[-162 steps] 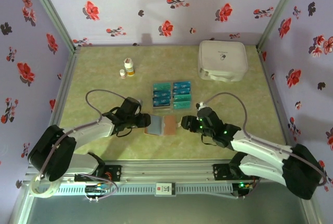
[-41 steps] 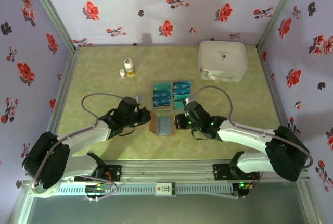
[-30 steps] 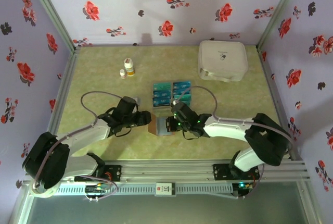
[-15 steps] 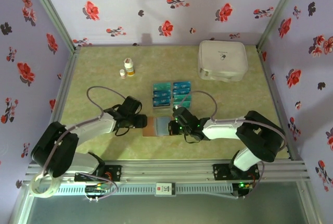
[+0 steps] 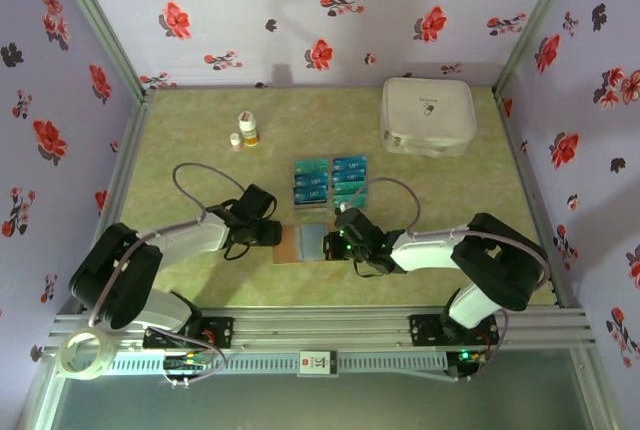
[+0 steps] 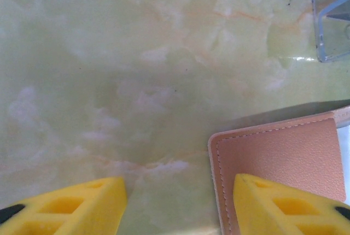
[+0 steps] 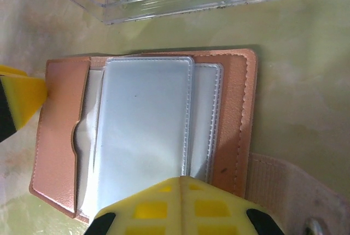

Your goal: Put the credit cards into the card holder

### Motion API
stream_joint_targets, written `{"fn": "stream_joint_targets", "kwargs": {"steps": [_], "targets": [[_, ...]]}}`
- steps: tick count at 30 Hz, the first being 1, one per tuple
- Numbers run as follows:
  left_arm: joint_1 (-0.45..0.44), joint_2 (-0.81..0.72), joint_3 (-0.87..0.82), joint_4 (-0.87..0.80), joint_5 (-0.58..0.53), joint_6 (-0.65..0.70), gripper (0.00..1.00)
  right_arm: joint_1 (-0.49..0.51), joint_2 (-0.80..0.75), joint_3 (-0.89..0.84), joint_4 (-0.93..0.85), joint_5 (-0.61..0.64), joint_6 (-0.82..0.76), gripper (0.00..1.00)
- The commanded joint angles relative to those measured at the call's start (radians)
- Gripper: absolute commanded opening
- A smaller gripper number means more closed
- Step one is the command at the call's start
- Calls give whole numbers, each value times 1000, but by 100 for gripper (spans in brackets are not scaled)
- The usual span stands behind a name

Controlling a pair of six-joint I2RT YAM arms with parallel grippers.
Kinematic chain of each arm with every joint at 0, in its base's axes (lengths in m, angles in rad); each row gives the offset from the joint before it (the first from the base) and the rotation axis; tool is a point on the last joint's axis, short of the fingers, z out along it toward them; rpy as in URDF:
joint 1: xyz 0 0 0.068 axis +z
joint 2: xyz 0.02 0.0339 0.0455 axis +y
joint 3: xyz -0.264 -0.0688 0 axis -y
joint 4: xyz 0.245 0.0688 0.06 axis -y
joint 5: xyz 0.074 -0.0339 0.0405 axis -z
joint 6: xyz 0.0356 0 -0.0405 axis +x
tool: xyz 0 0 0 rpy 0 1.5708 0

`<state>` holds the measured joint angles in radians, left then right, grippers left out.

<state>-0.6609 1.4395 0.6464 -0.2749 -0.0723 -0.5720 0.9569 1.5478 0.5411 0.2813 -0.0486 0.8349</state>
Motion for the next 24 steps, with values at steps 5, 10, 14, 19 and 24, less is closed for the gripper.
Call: {"fn": "stream_joint_targets", "kwargs": {"steps": [5,10,14,19,24], "targets": [[10,22,58,5,-42,57,59,4,-73,41,-73,34,-14,9],[28,-40,111,-51,-40,82,69,-39,-114,98,-158,38,-62,22],[54,-83,146,-80,-36,90,78,-67,-89,141,-178,11,-84,21],[86,-127,171,-114,-35,91,88,-77,-14,192,-179,-15,-98,17],[105,-189,179,-139,-31,79,90,-78,66,238,-168,-23,-106,12]]}}
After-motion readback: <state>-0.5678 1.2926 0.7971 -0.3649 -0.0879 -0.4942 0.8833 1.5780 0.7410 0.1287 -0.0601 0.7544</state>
